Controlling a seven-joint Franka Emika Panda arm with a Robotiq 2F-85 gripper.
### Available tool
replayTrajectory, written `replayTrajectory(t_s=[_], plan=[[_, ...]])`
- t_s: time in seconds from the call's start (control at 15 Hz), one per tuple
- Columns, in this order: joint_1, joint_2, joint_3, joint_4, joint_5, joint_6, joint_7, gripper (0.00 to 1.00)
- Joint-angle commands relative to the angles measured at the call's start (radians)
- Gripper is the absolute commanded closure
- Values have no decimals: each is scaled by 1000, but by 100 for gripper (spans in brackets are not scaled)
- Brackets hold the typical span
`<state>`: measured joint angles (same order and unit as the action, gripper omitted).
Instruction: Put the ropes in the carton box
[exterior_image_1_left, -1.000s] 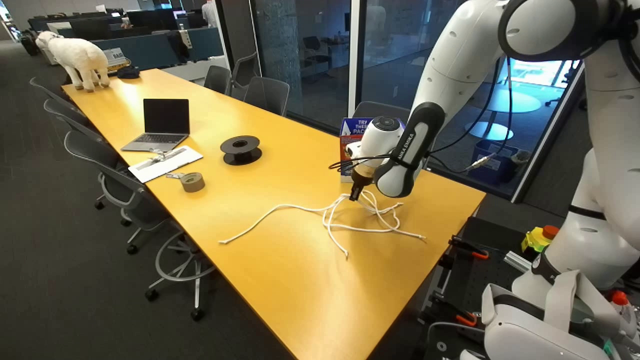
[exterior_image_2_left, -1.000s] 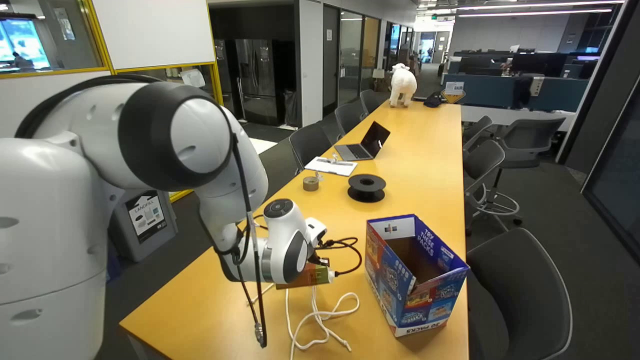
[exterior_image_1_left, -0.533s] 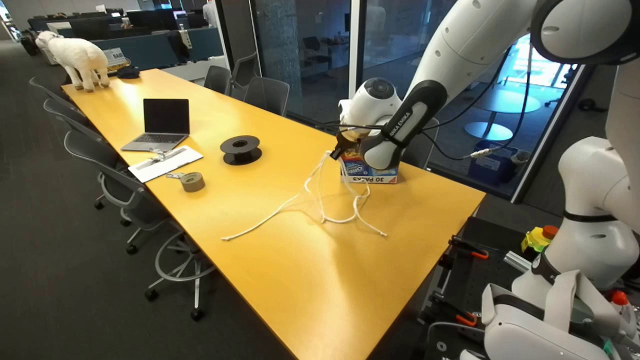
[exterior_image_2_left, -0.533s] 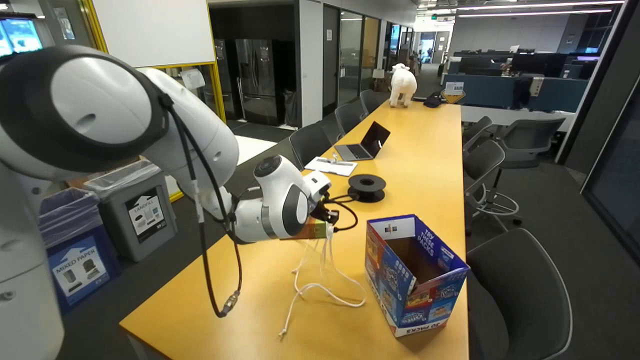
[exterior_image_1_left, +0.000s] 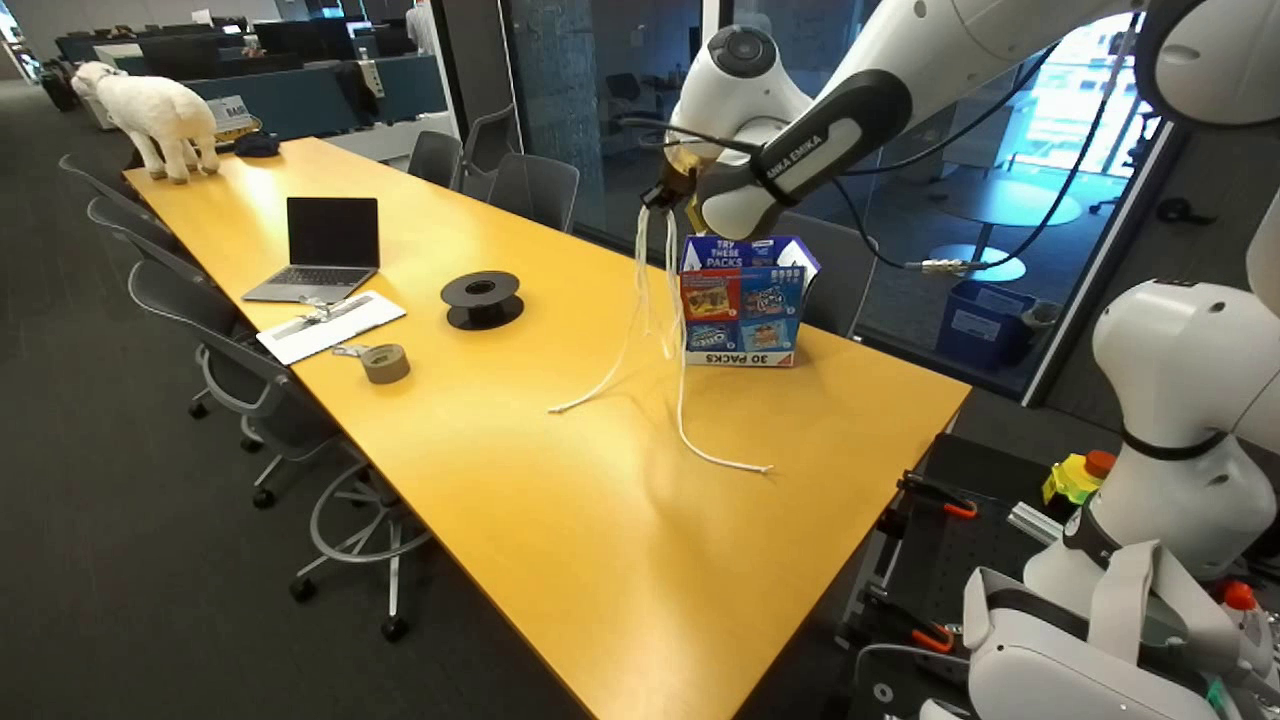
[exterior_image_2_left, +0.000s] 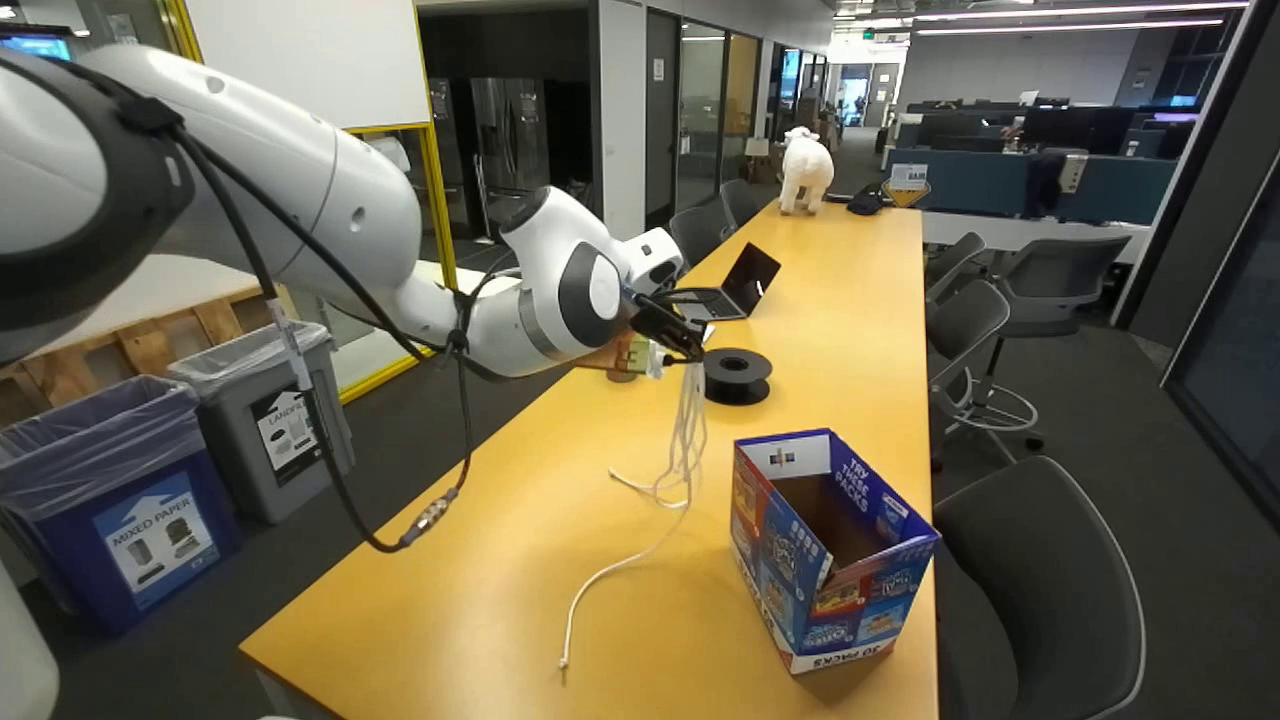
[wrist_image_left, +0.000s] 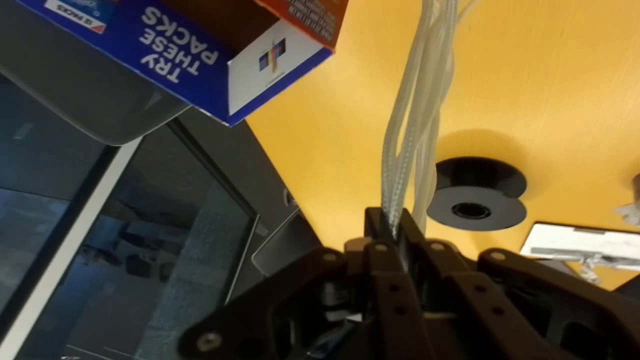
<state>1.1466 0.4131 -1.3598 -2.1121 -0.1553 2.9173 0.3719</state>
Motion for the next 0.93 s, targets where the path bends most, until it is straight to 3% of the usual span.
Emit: replayTrajectory(t_s=[0.0, 0.33, 0.87], plan=[[80, 67, -151, 91, 46, -112, 105, 93], [45, 96, -238, 197, 131, -236, 172, 92], [-117, 136, -232, 380, 201, -433, 394, 92]])
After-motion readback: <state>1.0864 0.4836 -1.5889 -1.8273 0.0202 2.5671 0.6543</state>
